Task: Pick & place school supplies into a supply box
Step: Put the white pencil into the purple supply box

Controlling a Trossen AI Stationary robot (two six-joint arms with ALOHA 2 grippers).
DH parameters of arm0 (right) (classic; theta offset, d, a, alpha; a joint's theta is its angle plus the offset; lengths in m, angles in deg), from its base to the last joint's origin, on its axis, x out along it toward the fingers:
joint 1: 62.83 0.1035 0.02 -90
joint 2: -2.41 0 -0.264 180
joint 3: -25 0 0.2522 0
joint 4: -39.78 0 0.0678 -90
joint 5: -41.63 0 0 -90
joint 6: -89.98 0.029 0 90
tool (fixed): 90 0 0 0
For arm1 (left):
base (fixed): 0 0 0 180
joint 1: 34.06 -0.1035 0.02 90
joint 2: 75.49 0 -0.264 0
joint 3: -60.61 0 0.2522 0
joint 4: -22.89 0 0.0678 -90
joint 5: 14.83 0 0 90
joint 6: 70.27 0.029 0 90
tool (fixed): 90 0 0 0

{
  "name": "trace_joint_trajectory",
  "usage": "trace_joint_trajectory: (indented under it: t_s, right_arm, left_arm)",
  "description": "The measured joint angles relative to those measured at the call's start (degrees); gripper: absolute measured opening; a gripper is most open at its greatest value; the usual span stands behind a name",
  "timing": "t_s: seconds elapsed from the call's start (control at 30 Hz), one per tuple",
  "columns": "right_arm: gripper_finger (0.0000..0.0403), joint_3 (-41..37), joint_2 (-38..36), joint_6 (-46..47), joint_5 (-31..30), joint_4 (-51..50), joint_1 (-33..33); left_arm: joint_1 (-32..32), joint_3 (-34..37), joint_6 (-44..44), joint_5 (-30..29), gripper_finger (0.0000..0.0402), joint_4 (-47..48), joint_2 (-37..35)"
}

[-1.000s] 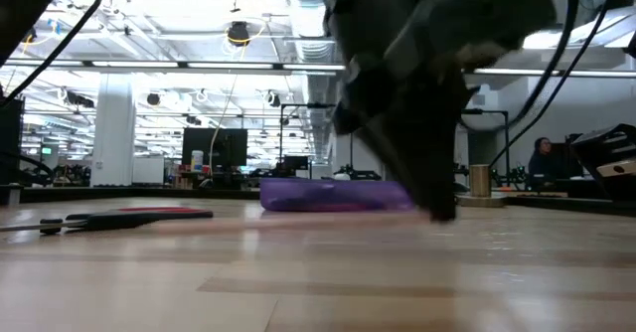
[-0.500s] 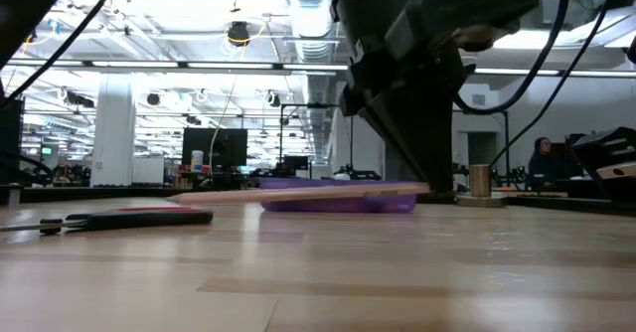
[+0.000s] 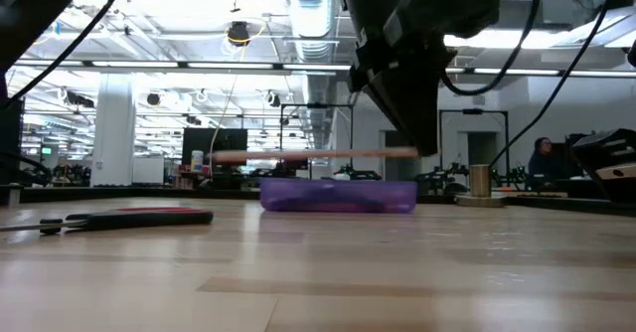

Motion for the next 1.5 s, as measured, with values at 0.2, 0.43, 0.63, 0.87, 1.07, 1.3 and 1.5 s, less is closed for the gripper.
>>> trace_joint_trajectory:
  t_s: [0.2, 0.43, 0.63, 0.87, 1.07, 1.3, 1.5]
  right_arm:
    - [0.0001, 0.0, 0.0, -1.7, 0.0, -0.1, -0.1]
    - [0.0001, 0.0, 0.0, -2.0, -0.1, -0.2, -0.2]
    - [0.0001, 0.0, 0.0, -2.0, 0.0, -0.1, -0.7]
    - [0.0001, 0.0, 0.0, -2.0, -0.1, -0.1, -0.9]
    - [0.0001, 0.0, 0.0, -2.0, 0.0, 0.0, -0.9]
    - [0.0001, 0.0, 0.0, -1.9, 0.0, 0.0, -0.9]
    - [0.0001, 0.0, 0.0, -1.9, 0.0, 0.0, -0.9]
  left_arm:
    - [-3.3, -4.0, 3.3, 0.0, 0.0000, 4.3, 0.0]
    - [-8.8, -7.3, 9.4, -0.5, 0.0000, 7.2, -0.1]
    - [-15.6, -7.2, 17.2, 1.1, 0.0000, 6.2, -0.1]
    - [-23.2, -7.1, 25.3, 5.7, 0.0000, 1.0, -0.1]
    - [-28.0, -7.1, 29.0, 11.9, 0.0000, -2.5, 0.2]
    - [-29.7, -7.1, 29.0, 12.1, 0.0015, 0.4, 0.3]
    - [-29.5, -7.1, 26.7, 14.7, 0.0056, 0.6, 0.3]
